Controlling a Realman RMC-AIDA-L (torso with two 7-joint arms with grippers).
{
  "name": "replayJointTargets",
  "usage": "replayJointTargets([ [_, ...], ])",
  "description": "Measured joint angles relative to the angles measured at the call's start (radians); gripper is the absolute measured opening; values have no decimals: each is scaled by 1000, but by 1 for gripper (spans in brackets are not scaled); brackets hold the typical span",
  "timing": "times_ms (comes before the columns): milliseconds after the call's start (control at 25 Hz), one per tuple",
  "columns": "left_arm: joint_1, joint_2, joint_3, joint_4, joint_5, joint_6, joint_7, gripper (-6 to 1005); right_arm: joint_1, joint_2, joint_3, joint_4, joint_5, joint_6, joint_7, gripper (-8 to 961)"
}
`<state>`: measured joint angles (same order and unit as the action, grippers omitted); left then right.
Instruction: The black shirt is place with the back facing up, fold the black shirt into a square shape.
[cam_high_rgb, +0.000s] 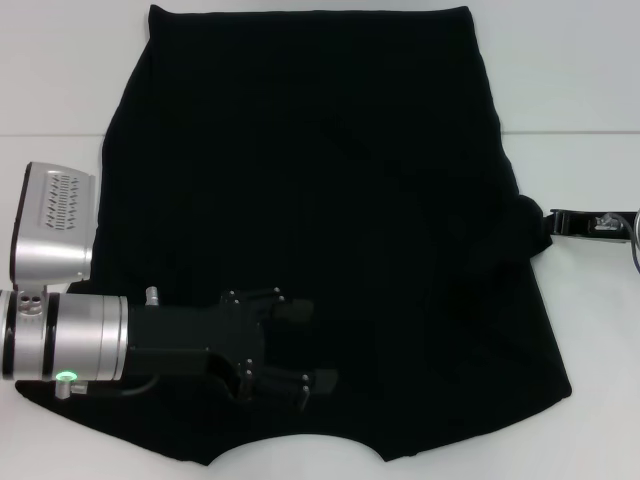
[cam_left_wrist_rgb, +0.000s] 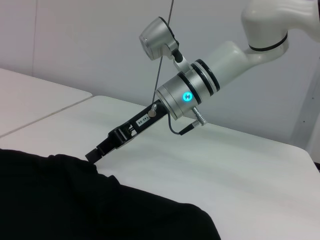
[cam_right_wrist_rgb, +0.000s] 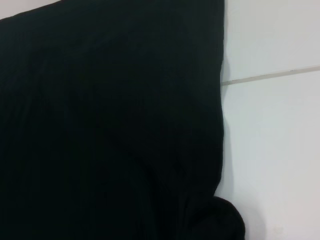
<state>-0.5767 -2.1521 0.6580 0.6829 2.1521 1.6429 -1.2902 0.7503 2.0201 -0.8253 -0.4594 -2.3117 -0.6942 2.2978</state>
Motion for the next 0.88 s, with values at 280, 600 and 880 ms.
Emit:
replayJointTargets([
  [280,0,0,0,0,0,0,0,950,-5,-4,0,0,0,0,4,13],
  [600,0,0,0,0,0,0,0,950,-8,-7,0,8,0,2,7,74],
  [880,0,0,0,0,0,0,0,949,-6,-8,0,8,0,1,6,232],
])
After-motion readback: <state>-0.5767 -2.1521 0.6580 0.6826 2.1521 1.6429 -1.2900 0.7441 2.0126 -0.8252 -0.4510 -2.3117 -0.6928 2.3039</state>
